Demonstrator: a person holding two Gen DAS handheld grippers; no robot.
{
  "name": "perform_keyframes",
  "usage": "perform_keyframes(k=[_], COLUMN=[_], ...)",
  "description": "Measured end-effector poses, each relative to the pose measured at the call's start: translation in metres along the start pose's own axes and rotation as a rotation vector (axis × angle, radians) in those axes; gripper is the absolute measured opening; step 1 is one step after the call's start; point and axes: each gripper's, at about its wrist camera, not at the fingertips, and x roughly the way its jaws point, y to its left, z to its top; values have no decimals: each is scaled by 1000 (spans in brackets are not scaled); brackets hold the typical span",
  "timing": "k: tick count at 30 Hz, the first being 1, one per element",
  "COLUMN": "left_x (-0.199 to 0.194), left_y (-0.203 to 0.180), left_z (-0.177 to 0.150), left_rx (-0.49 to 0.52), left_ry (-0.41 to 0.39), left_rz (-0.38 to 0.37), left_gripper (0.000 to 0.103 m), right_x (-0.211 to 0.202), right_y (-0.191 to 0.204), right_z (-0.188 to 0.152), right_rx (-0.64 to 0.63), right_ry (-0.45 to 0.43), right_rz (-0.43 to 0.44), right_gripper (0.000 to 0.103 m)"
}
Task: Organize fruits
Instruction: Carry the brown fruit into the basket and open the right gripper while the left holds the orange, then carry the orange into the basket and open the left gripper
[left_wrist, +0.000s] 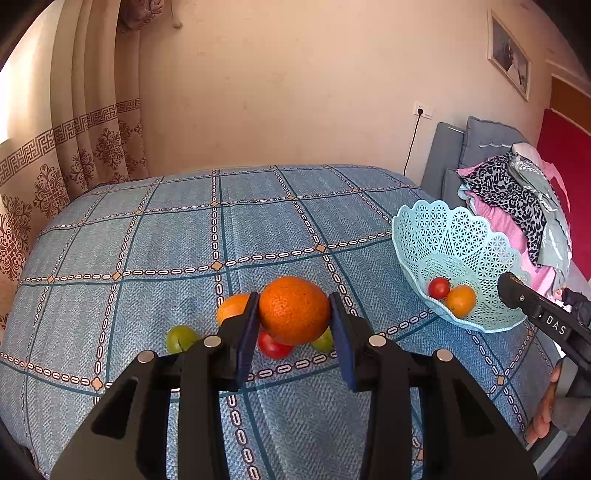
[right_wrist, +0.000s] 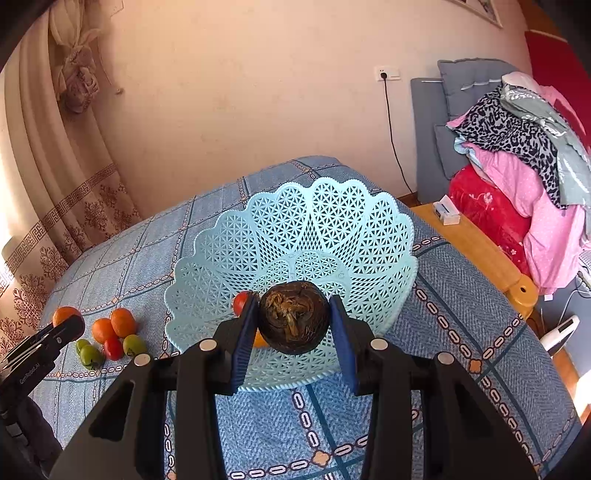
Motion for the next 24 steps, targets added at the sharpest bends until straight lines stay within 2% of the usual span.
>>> perform_keyframes(k=[15, 24], left_x=[2, 1], left_y=[-12, -43], left_z=[0, 8], left_rx=[31, 82], left_ry=[3, 16], left_rz=[-7, -63], left_gripper=[38, 38], right_x=[-9, -22], right_y=[-7, -20], right_z=[-5, -5], right_rx=[10, 15], right_ry=[-48, -115], right_rz=[-24, -54], right_gripper=[40, 40])
